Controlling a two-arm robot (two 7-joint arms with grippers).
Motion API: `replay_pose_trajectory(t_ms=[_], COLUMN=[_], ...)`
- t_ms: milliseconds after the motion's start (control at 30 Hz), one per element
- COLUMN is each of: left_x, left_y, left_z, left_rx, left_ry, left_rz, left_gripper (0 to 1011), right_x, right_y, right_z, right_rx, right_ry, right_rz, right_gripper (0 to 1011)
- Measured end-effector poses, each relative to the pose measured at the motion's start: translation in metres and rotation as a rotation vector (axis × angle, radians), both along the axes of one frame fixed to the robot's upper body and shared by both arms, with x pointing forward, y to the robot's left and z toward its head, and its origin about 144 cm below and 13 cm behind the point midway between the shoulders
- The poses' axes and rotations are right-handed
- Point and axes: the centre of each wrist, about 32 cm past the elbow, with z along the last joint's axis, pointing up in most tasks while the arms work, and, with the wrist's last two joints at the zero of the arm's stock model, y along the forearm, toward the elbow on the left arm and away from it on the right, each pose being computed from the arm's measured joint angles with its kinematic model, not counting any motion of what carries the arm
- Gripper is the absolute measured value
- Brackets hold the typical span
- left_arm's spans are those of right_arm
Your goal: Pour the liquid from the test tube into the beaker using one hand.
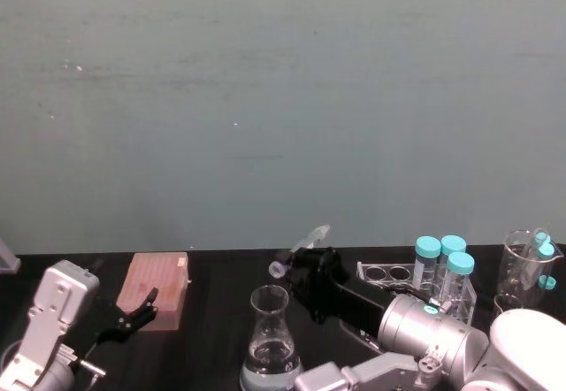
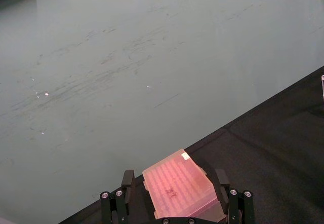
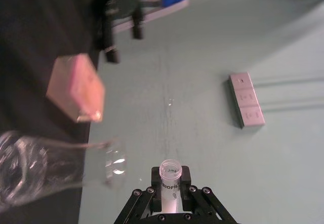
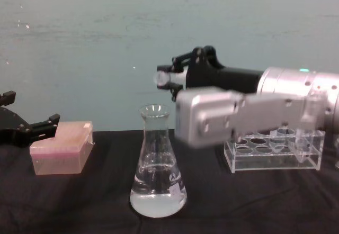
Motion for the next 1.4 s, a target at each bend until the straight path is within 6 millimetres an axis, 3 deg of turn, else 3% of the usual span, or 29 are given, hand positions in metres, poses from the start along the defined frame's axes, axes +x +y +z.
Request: replay_pose_trajectory(t_ms=[367, 767, 1100, 1400], left_x=[0.000, 0.000, 0.000, 0.000], left_y=[0.000, 0.000, 0.000, 0.000], left_z=[0.000, 0.000, 0.000, 0.000], left_rx=[0.000, 0.000, 0.000, 0.000], left_ry=[0.000, 0.000, 0.000, 0.000], left_rz=[0.000, 0.000, 0.000, 0.000], left_gripper=[1000, 1000, 1000, 1000], right_x=[-0.010, -0.011, -0.010, -0.007], right_y=[-0.011, -0.043, -0.055, -0.058], right_z=[0.011, 0.011, 0.002, -0.006], right_rx=[0.416, 0.823, 0.984, 1.027], right_ry=[0.278, 0.628, 0.792, 0.852], right_rz=[-0.053, -0.245, -0.331, -0.342], right_gripper=[209, 209, 209, 209])
